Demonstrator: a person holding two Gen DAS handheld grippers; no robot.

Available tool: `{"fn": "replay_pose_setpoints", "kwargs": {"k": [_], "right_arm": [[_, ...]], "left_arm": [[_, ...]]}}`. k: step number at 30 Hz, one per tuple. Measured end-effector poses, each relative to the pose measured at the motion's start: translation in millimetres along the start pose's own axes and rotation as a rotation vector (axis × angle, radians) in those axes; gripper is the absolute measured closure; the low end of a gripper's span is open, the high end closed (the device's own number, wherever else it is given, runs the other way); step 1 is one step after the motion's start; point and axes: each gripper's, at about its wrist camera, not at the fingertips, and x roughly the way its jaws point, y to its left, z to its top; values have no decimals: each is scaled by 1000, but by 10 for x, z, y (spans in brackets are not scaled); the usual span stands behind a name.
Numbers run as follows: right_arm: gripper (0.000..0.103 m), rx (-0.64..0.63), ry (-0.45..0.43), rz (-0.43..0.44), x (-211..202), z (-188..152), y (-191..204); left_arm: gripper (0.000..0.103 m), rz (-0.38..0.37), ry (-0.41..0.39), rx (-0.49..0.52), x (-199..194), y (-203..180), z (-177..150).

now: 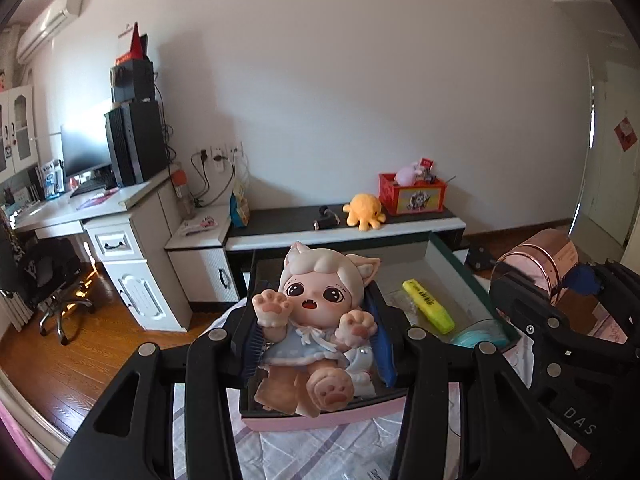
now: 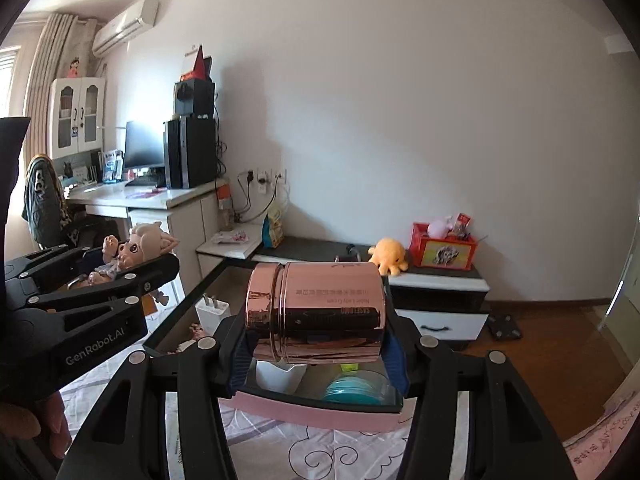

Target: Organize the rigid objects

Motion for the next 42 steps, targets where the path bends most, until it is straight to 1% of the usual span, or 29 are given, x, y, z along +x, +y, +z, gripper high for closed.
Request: {"fn": "replay_pose_setpoints", "kwargs": {"k": [1,2,4,5,7,12,14,15,17,18,19,20,21,22,25,27,28,32,34,36,38,40,42], "right_arm": [[48,7,15,19,116,-11,-13],[48,10,49,22,246,-33,-23],[48,14,113,5,496,-110,-47],[48,10,146,-19,606,-164,-58],[48,25,183,-23,734,-245,-103],[48,33,220,-37,876,-356,-176],[46,46,225,-31,889,-363,-200],[44,47,223,-33,870,-355,-198],[34,44,194,-45,754,-332,-192],[22,46,181,-49,730,-301,-189],[21,49,165,-49,661,-276,-186],[21,51,152,-47,594,-254,-183],[21,56,137,-47,503,-233,-189],[21,66,117,-51,397,-202,-189],[21,82,59,-45,31,-148,-161],[20,86,-3,-44,-294,-128,-113],[17,82,-28,-51,-434,-121,-75],[13,68,-140,-67,-1091,-170,86],[0,59,-175,-70,-1369,-206,171],[0,40,-214,-87,-1638,-244,267],[0,40,-269,-99,-1932,-298,336],[0,42,-298,-102,-2161,-332,370],[0,45,-320,-101,-2375,-371,429]], "left_arm": [[57,-1,39,-3,163,14,-16],[57,-7,69,-12,303,35,-42],[57,3,120,-7,536,33,-90],[57,0,134,-14,611,39,-121],[57,-4,160,-13,718,33,-175],[57,-8,206,-14,842,15,-270],[55,4,213,-21,853,26,-295],[53,8,217,-26,835,33,-303],[45,25,195,-35,758,79,-271],[37,32,178,-39,691,89,-256],[27,33,156,-43,593,105,-237],[22,32,132,-47,480,123,-220],[13,42,106,-48,364,138,-200],[7,57,70,-45,202,136,-190],[0,93,-16,-34,-245,127,-189],[0,118,-74,-32,-568,121,-213],[0,122,-95,-27,-741,105,-235],[0,142,-180,-38,-1355,78,-309],[0,139,-212,-53,-1635,81,-385],[0,138,-249,-74,-1911,92,-472],[0,127,-263,-76,-2131,85,-557],[0,132,-278,-79,-2343,70,-659],[0,140,-312,-79,-2546,37,-761]]}}
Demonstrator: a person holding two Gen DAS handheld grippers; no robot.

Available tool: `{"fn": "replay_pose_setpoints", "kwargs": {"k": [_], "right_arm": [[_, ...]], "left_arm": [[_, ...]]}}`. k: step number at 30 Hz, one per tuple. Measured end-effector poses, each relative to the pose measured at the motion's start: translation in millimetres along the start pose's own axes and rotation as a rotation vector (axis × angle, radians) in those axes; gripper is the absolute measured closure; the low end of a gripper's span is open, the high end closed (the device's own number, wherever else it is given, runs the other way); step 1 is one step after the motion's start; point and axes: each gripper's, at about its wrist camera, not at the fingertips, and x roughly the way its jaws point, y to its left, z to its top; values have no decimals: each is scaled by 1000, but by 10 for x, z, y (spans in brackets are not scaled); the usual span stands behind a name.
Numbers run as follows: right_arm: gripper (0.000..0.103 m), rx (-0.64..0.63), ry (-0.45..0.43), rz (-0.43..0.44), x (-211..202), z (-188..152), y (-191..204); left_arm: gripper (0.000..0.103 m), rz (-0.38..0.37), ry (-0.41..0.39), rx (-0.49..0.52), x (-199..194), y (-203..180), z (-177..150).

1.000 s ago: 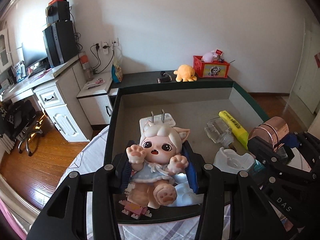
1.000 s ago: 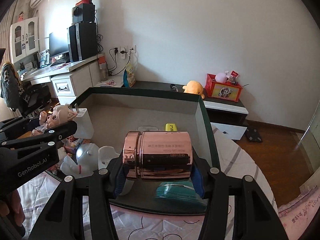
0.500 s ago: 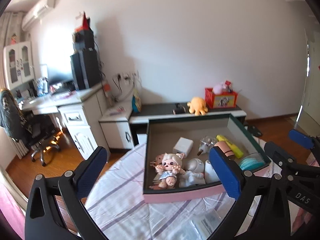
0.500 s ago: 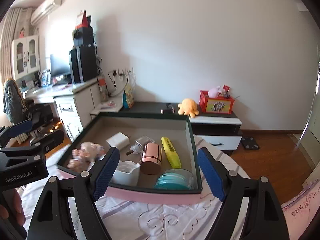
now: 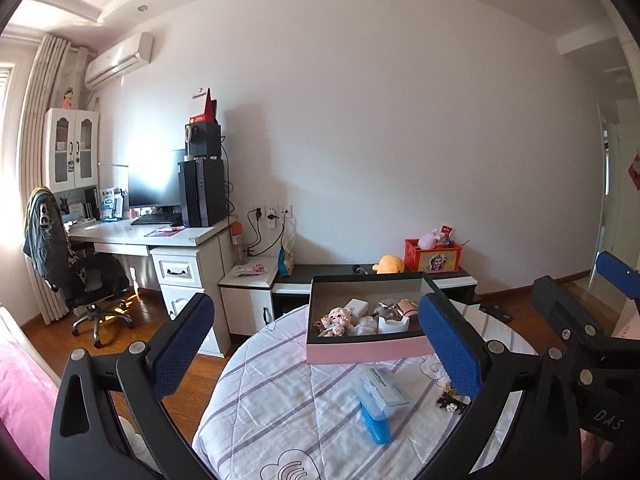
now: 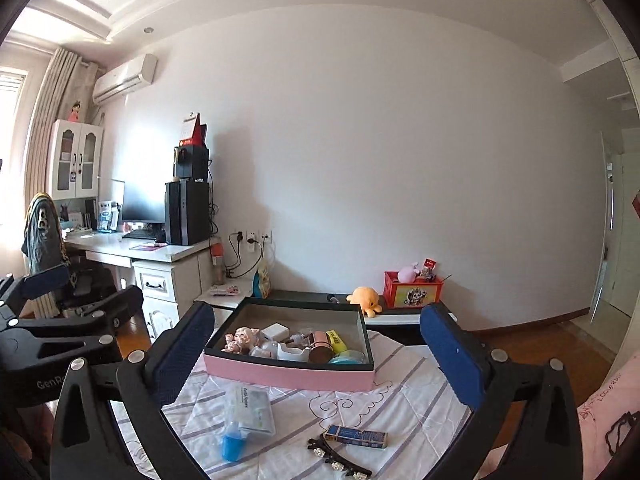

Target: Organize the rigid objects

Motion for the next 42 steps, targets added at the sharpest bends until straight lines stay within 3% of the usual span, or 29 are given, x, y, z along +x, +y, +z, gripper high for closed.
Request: {"fn": "replay_pose_setpoints", "kwargs": {"k": [3,15,42], "right_arm": [[0,-13,-36,-16,-253,28,70],[0,-1,-122,-28,-834,120,118],[0,3,-117,-36,-870,83,72]], "left_arm": [[0,40,-35,18,-293,-9,-33],[0,49,-135,-2,-884,5,20],[0,48,-124,-6,-871,-91,32]]}}
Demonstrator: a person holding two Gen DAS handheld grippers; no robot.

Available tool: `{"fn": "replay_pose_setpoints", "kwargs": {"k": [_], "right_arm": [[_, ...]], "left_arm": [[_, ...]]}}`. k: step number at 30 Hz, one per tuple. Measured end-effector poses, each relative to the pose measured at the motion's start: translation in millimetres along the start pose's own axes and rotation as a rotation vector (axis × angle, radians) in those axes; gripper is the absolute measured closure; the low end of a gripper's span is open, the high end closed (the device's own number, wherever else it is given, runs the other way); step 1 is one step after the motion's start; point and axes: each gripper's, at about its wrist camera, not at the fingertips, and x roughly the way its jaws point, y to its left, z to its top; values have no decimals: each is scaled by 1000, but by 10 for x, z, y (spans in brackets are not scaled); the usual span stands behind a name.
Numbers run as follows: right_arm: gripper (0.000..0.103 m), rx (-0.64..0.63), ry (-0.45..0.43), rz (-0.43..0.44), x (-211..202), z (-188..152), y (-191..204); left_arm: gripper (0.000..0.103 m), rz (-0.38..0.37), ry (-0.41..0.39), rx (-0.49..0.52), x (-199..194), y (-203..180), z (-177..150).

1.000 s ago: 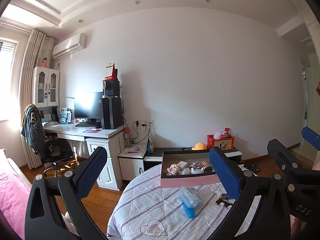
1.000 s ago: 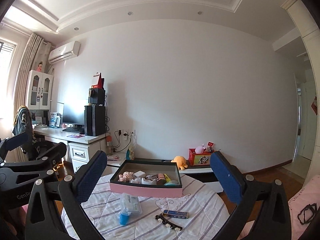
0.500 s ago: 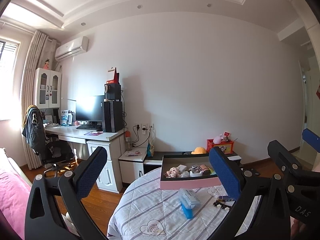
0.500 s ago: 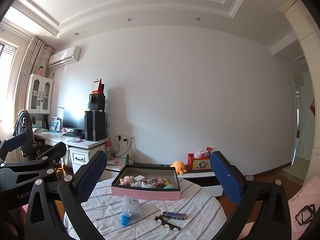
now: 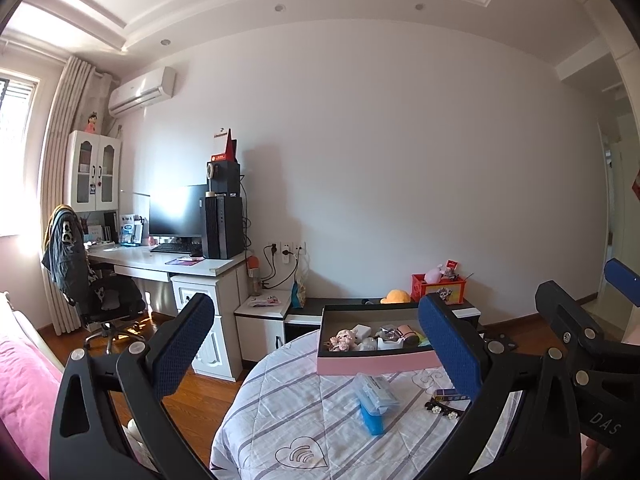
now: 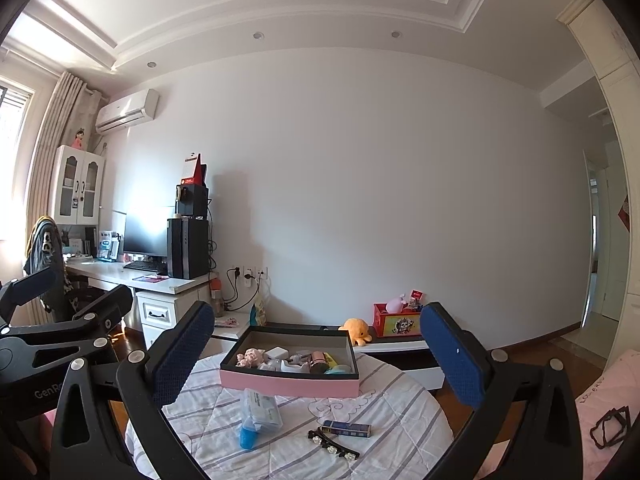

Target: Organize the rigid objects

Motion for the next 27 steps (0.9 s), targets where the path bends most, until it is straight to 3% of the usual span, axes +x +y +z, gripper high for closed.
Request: {"fn": "replay_pose_setpoints", "kwargs": {"k": [17,21,27], "right_arm": [[0,15,83,-10,321,-208,-81],[0,19,128,-12,495,-348,-136],[0,14,249,-25,854,-731,-238]], "left_arm": [[0,-10,86,16,437,-154,-197],[0,-25,139,24,638,-213,-307],[0,-76,298,35,1099,-330,-701]]}}
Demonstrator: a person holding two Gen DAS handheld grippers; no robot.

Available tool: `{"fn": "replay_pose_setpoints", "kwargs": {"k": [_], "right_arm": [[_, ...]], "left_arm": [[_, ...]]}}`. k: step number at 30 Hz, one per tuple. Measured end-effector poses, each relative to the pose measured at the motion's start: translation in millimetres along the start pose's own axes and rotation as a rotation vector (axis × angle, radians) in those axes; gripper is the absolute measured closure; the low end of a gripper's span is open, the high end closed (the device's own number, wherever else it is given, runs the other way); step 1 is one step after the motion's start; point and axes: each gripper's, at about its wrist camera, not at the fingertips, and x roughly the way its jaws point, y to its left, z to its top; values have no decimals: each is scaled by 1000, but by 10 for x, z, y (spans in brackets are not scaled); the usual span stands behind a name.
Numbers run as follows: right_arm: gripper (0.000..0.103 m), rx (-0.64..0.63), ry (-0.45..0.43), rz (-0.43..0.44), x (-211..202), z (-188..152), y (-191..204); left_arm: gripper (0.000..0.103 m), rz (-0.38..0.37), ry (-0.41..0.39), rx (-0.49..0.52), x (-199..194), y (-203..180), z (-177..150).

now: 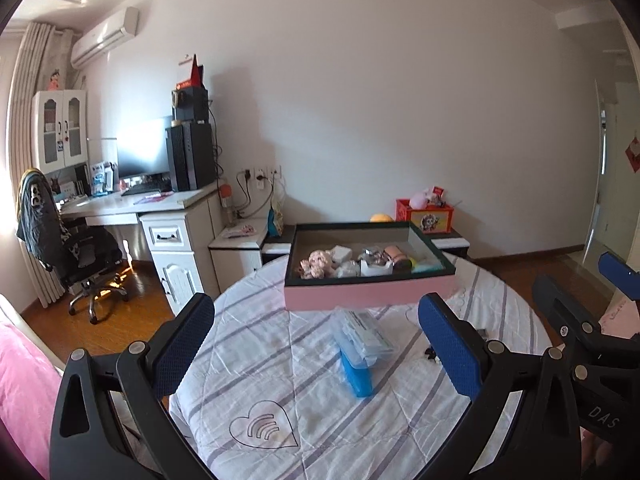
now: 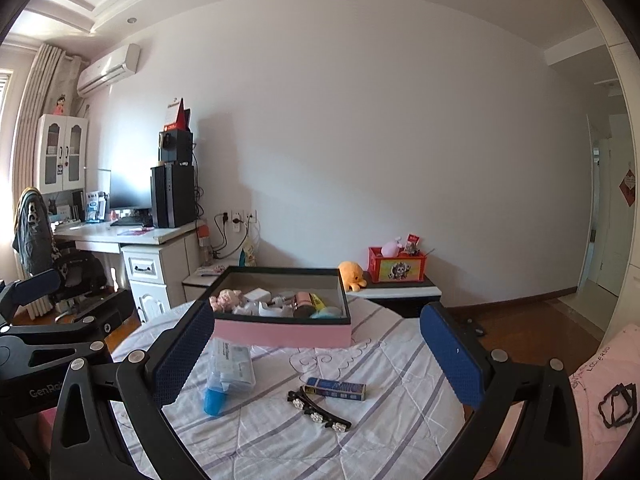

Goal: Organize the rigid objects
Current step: 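Move the left gripper to the clear flossers case while the right approaches the blue box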

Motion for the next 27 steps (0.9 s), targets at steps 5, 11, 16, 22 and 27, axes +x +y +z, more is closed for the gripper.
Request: {"fn": "replay_pose_setpoints", "kwargs": {"k": [5,11,16,22,27], "right_arm": [[0,10,116,-17,404,-272,-142],[0,23,232,-37,826,-527,-336],[0,36,300,-39,1101,-671,-456],[0,45,381,-15,1383,-775,-545],[0,49,424,5,1482,-792,-552]], "left_arm": [[0,-16,135,44,478,-182,-200],[0,-22,242,100,915,-414,-398],[0,-6,300,148,1229,-599,-472],[0,46,371,227,1556,-782,-511],[0,81,419,230,1798,-784,-516]]}}
